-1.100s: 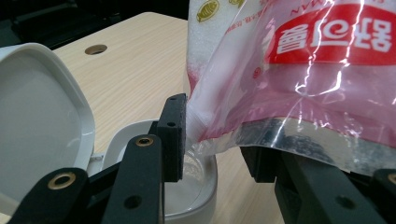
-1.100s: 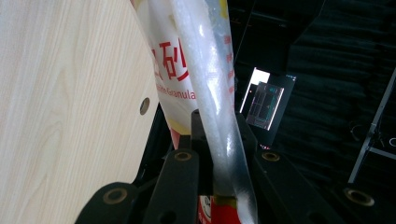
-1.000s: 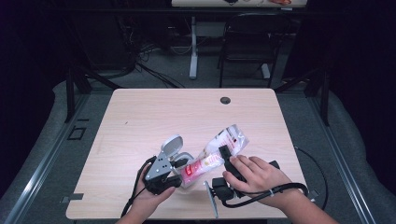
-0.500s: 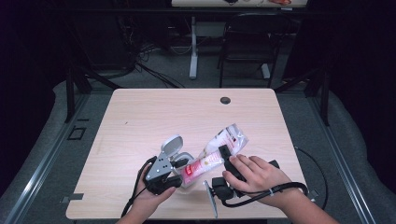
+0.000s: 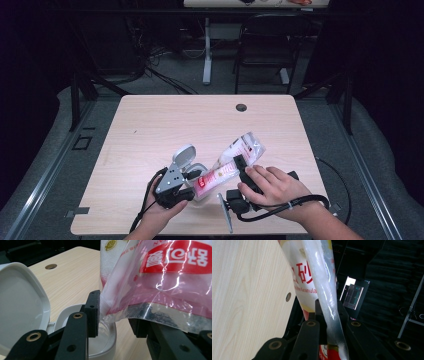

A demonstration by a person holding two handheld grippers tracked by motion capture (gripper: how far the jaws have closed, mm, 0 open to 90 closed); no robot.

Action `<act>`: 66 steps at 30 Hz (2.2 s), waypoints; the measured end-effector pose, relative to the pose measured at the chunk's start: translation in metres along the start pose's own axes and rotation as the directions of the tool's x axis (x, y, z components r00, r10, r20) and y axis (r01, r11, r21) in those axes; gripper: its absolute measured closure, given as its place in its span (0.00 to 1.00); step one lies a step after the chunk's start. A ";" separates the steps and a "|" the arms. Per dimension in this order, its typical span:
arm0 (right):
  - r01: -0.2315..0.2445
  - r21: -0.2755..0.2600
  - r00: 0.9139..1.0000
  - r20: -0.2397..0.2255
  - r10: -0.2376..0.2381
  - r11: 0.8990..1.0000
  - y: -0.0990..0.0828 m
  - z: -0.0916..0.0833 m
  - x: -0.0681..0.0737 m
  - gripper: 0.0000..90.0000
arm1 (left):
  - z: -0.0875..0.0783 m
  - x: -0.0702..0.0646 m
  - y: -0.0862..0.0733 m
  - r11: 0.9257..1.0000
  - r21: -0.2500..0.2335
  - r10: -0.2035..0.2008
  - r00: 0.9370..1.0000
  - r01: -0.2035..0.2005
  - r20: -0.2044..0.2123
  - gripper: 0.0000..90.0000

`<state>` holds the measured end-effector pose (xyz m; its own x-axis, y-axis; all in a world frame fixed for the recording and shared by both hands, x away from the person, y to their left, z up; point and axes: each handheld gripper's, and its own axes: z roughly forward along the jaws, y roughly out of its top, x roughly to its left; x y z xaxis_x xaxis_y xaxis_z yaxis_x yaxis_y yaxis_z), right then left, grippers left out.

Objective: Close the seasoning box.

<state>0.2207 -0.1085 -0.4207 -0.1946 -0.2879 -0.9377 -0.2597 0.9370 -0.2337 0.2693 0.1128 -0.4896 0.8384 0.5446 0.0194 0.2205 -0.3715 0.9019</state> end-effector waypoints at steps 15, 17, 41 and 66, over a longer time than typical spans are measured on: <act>0.012 0.008 1.000 0.000 -0.012 1.000 0.001 -0.001 -0.002 0.95 | -0.001 0.000 0.000 1.000 -0.002 0.000 1.000 0.000 -0.001 0.72; 0.011 0.008 1.000 0.000 -0.011 1.000 0.001 -0.001 -0.003 0.95 | -0.001 0.000 0.000 1.000 -0.002 -0.001 1.000 0.001 -0.001 0.72; 0.015 -0.003 1.000 0.002 -0.015 1.000 0.002 -0.001 -0.005 0.95 | -0.001 0.000 0.000 1.000 0.000 0.000 1.000 0.000 -0.001 0.72; 0.024 0.003 1.000 0.003 -0.024 1.000 0.003 -0.002 -0.010 0.96 | -0.001 0.000 0.000 1.000 -0.003 -0.009 1.000 0.009 0.004 0.72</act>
<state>0.2200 -0.1027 -0.4114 -0.1853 -0.3101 -0.9325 -0.2618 0.9302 -0.2573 0.2690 0.1139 -0.4886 0.8386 0.5447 0.0097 0.2265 -0.3648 0.9031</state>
